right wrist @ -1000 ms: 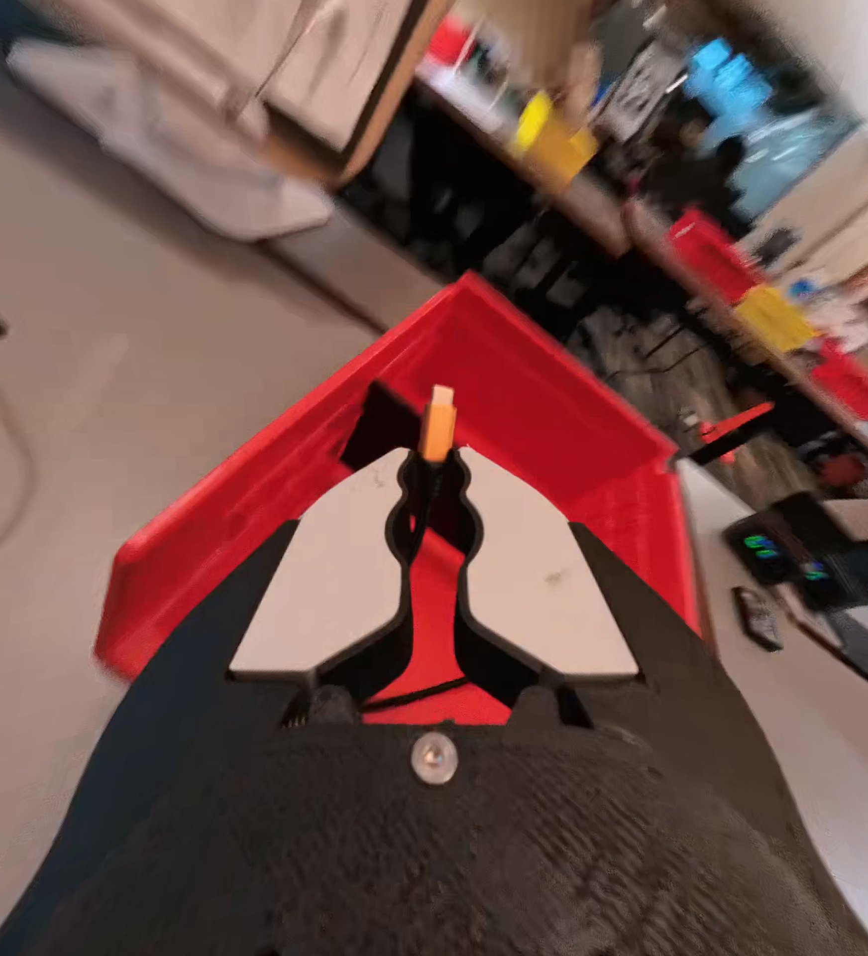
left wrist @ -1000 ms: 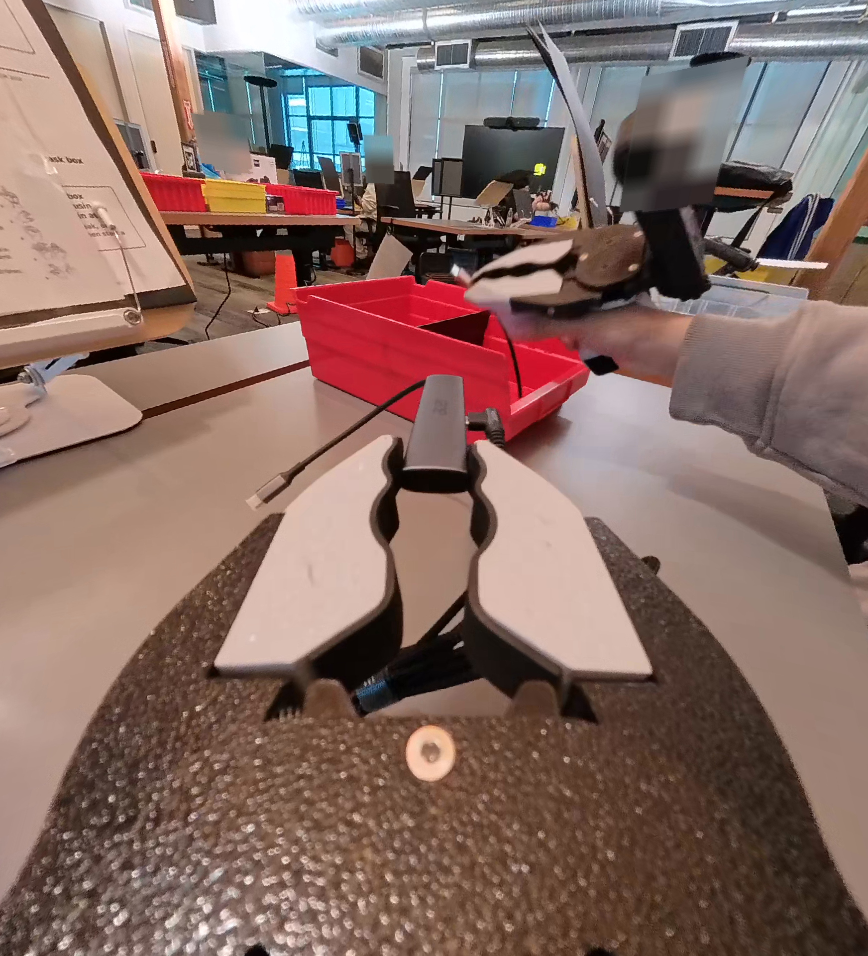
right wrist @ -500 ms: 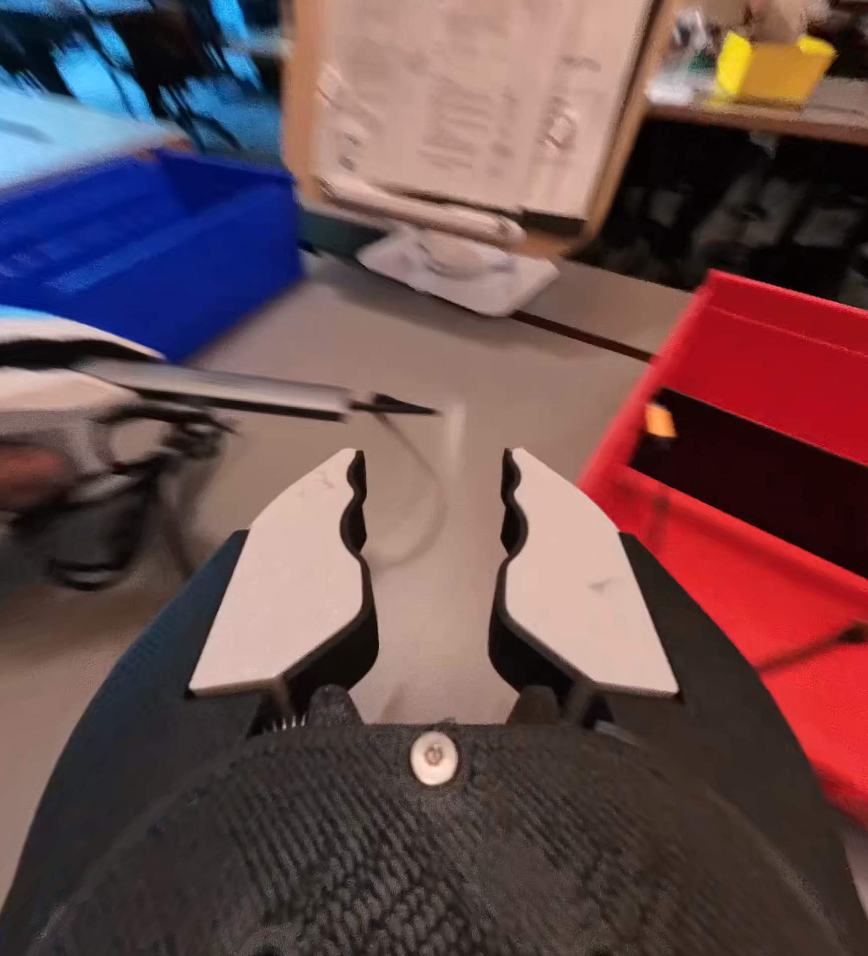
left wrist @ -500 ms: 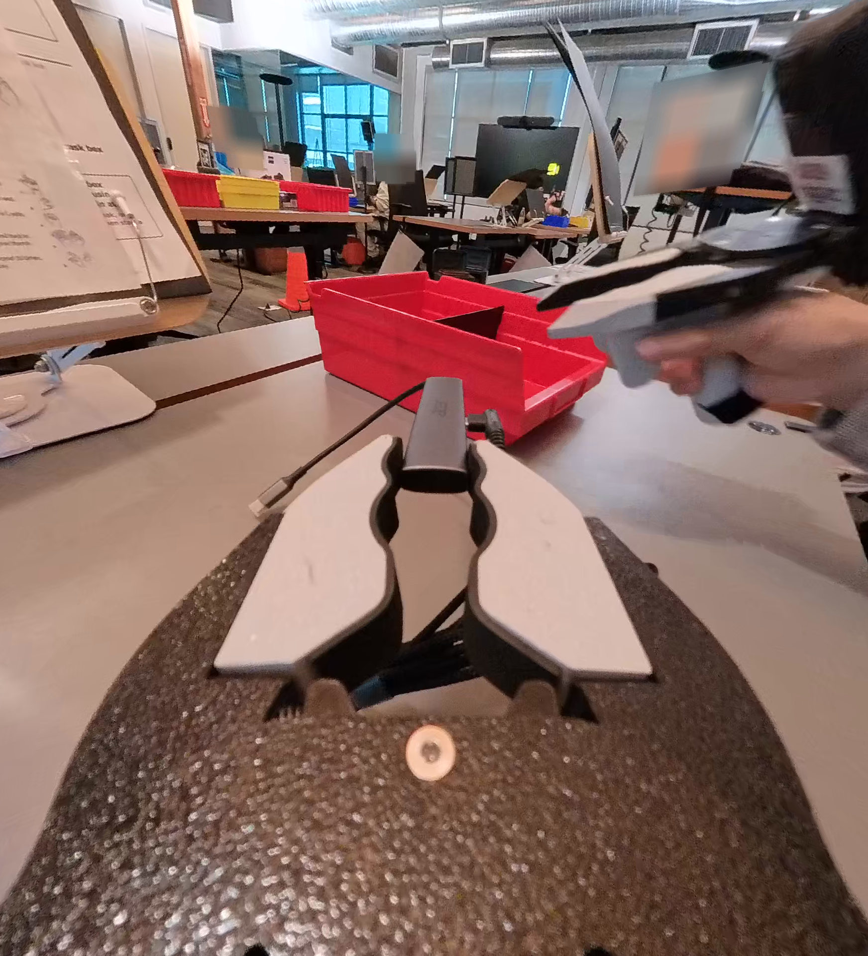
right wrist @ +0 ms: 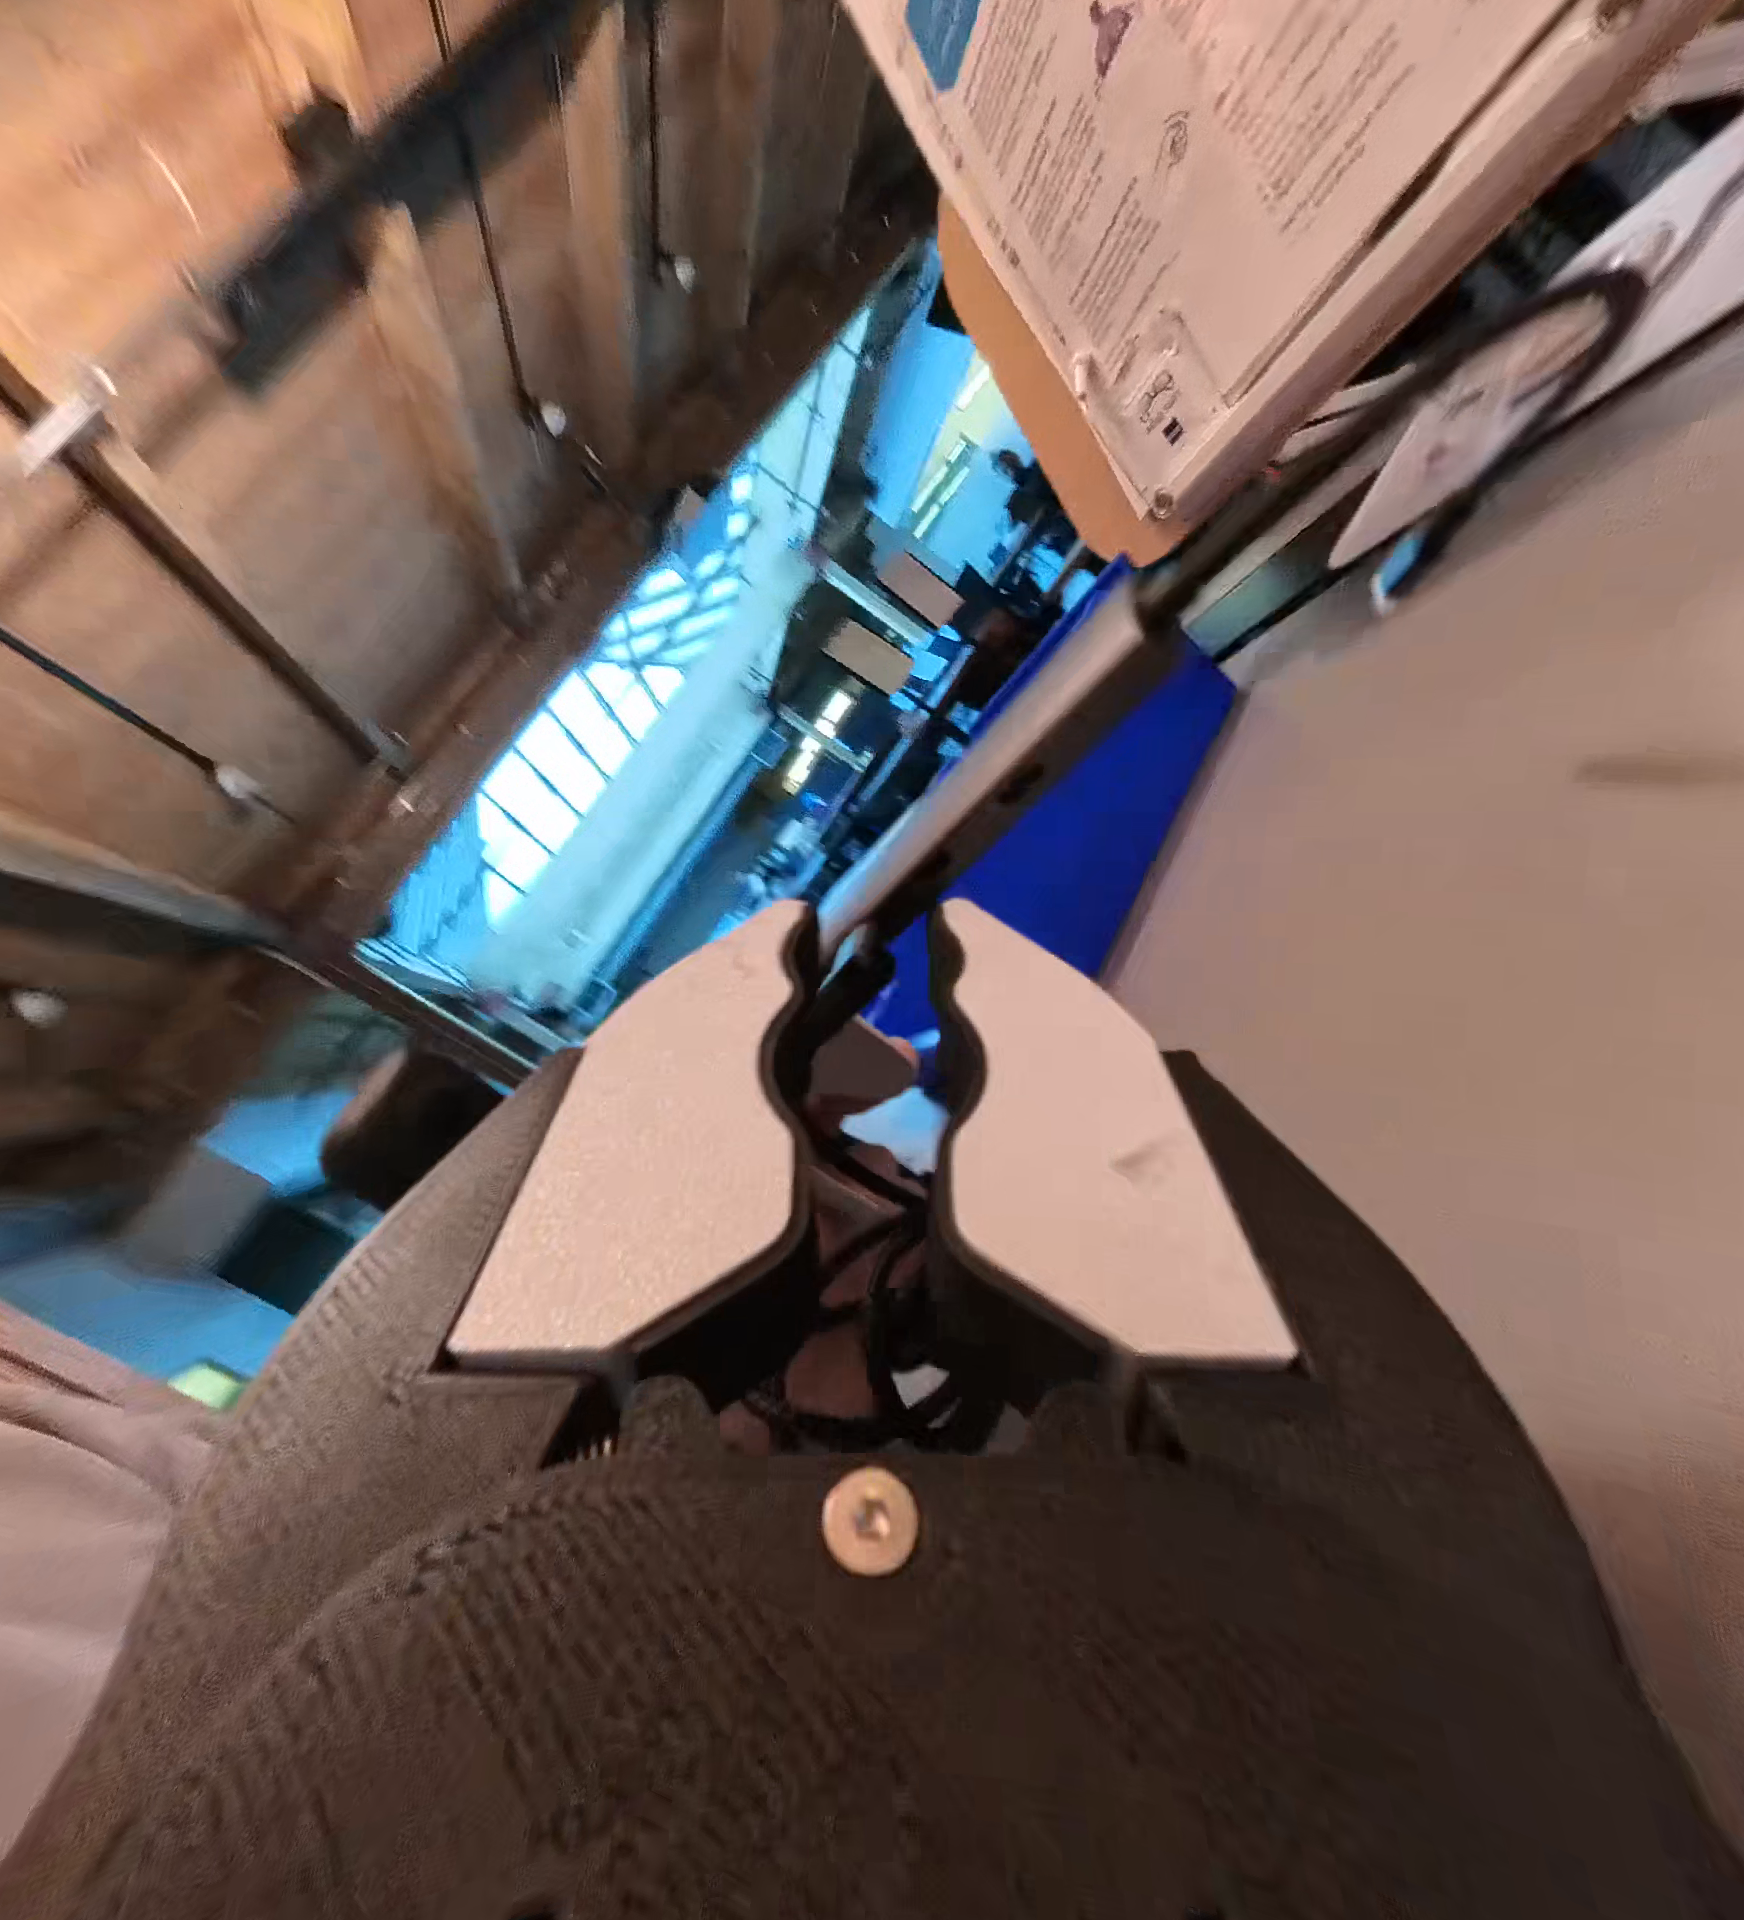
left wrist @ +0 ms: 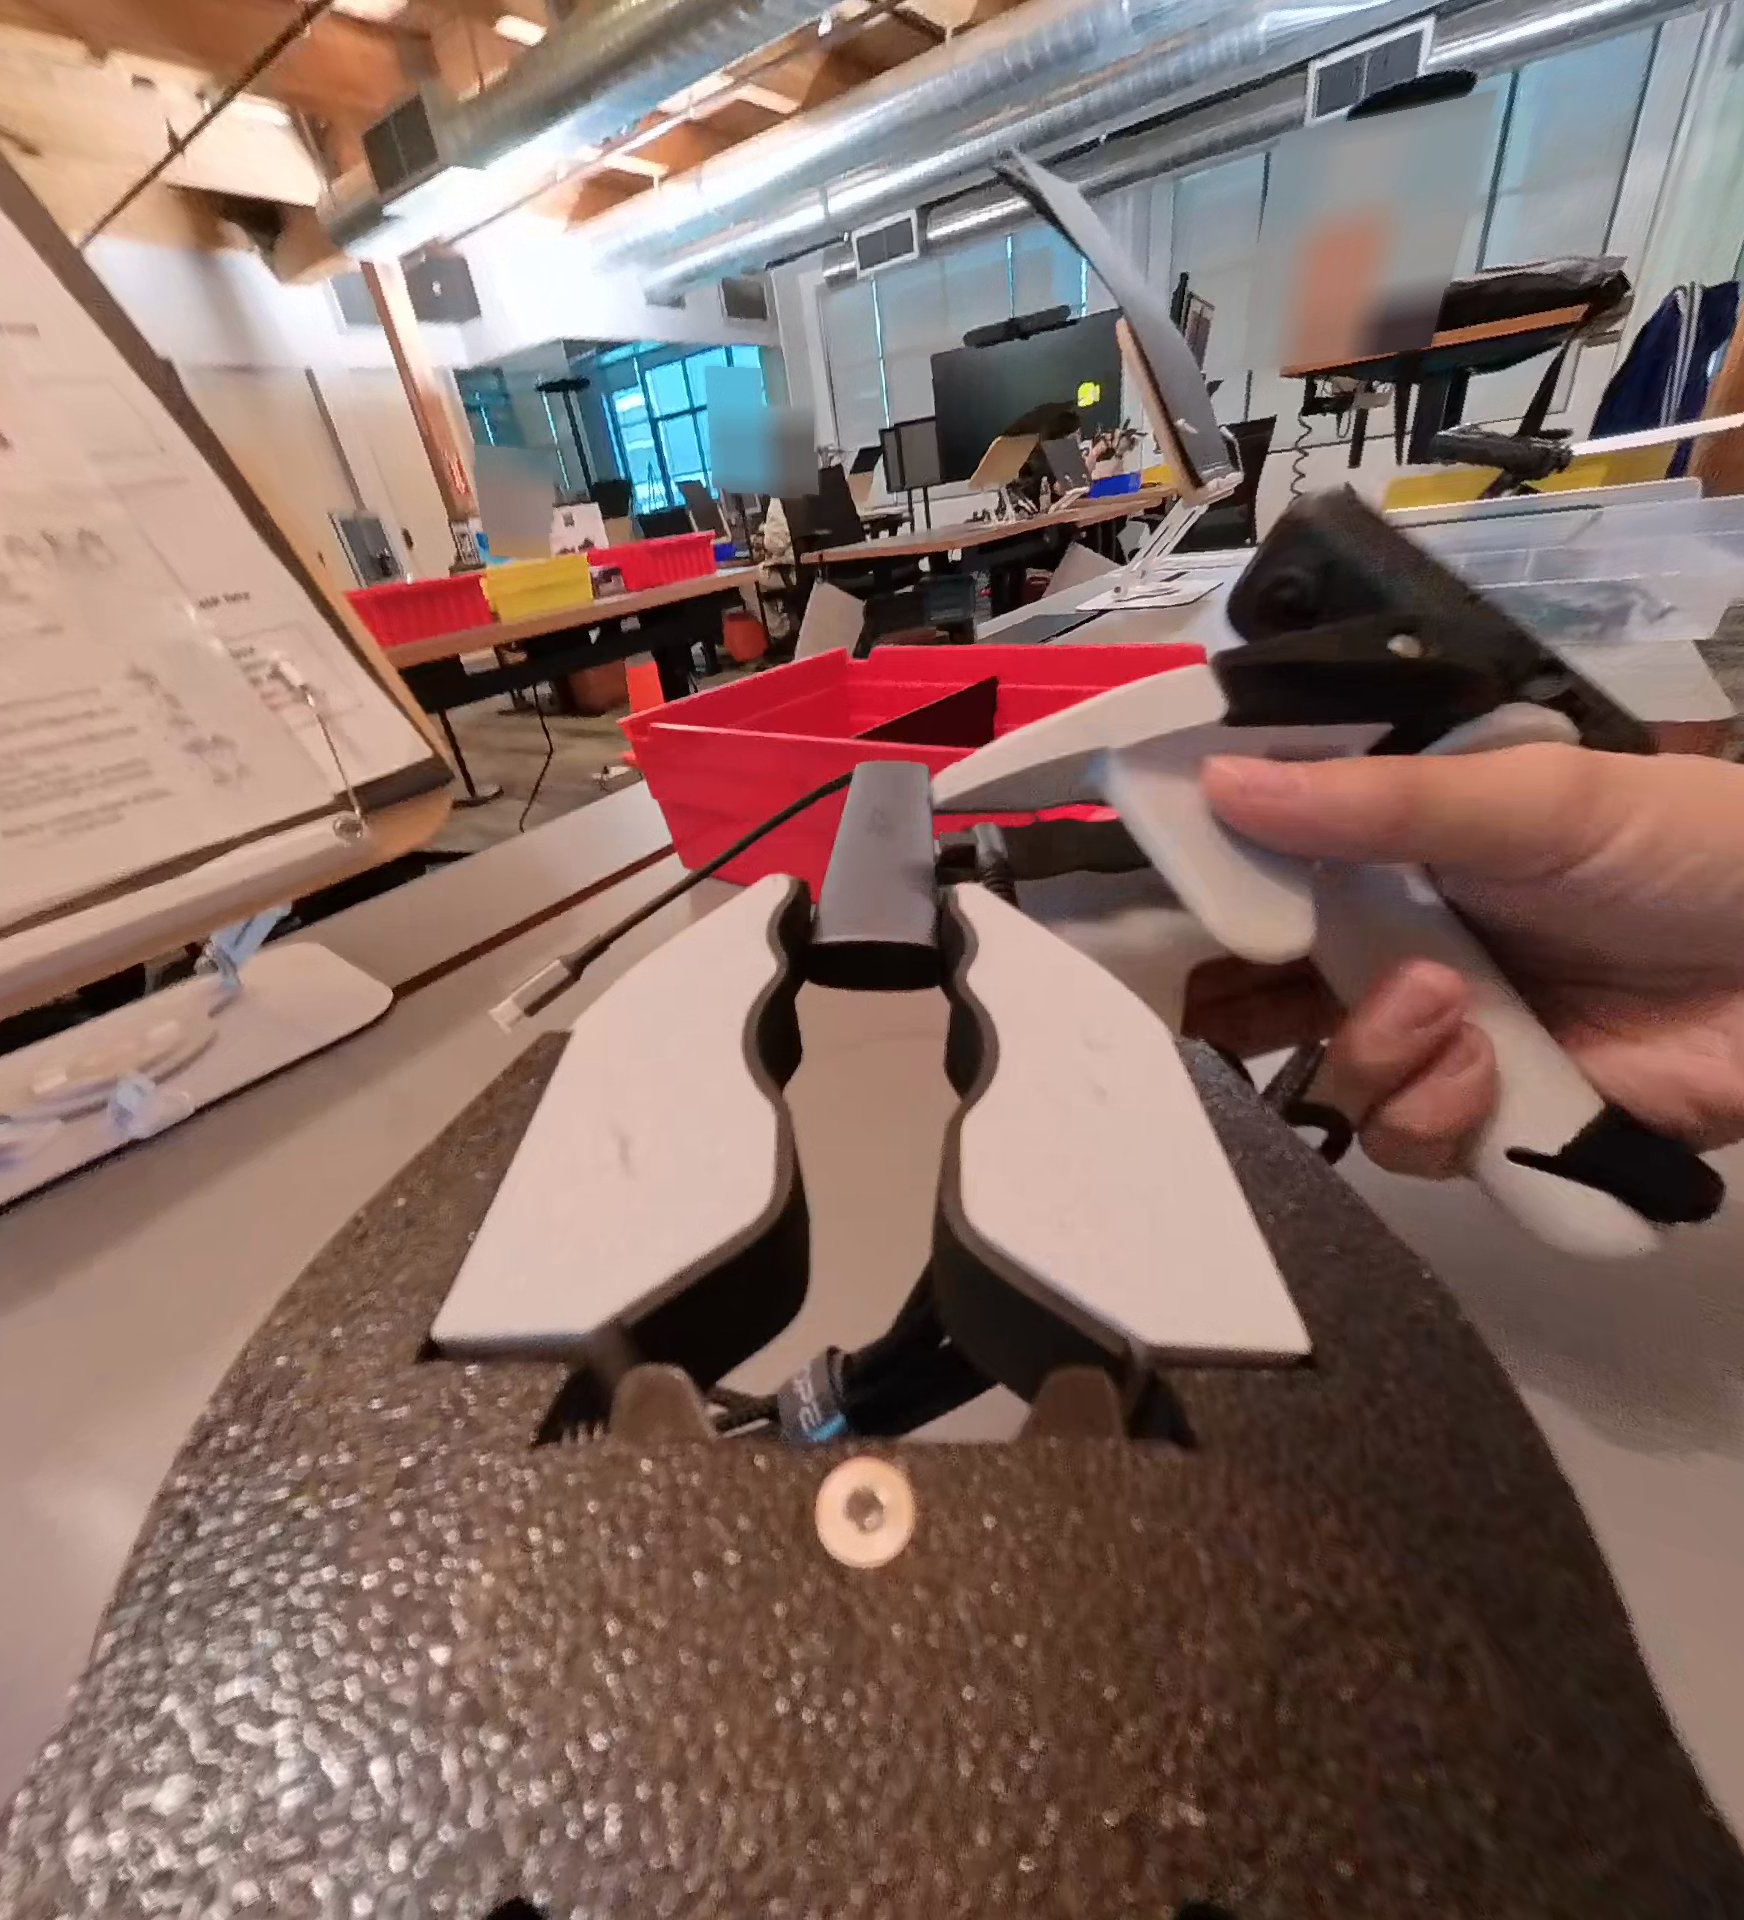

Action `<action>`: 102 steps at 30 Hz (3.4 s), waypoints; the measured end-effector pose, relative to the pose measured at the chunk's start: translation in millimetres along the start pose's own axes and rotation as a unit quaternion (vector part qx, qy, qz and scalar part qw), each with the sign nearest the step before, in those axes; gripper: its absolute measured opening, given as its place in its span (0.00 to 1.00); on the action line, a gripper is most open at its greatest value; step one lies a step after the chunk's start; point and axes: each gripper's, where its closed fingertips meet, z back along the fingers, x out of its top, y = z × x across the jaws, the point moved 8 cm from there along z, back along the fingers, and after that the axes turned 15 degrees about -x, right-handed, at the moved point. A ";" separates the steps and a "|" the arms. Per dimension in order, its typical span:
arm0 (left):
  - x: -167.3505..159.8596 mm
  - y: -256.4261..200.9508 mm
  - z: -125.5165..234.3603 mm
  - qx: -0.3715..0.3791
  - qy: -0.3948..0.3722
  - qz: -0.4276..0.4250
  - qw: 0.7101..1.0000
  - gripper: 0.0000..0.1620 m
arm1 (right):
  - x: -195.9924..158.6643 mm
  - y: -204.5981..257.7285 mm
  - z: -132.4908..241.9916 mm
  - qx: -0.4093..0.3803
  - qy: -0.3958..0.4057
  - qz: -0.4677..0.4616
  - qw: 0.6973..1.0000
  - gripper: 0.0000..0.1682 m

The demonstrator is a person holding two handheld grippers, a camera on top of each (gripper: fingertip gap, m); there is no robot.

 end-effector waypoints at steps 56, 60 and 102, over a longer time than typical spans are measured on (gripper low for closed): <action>-10.0 -7.9 -7.3 0.041 0.031 -0.048 0.998 0.15 | -12.6 -15.7 7.5 0.067 -0.019 -0.149 0.986 0.05; -10.4 -7.7 -7.3 0.047 0.042 -0.057 0.996 0.15 | -10.4 -13.1 7.6 0.044 -0.011 -0.113 0.993 0.05; 12.8 34.2 35.9 0.147 0.001 0.050 0.988 0.15 | -5.8 -36.9 72.5 -0.010 -0.019 -0.094 0.995 0.05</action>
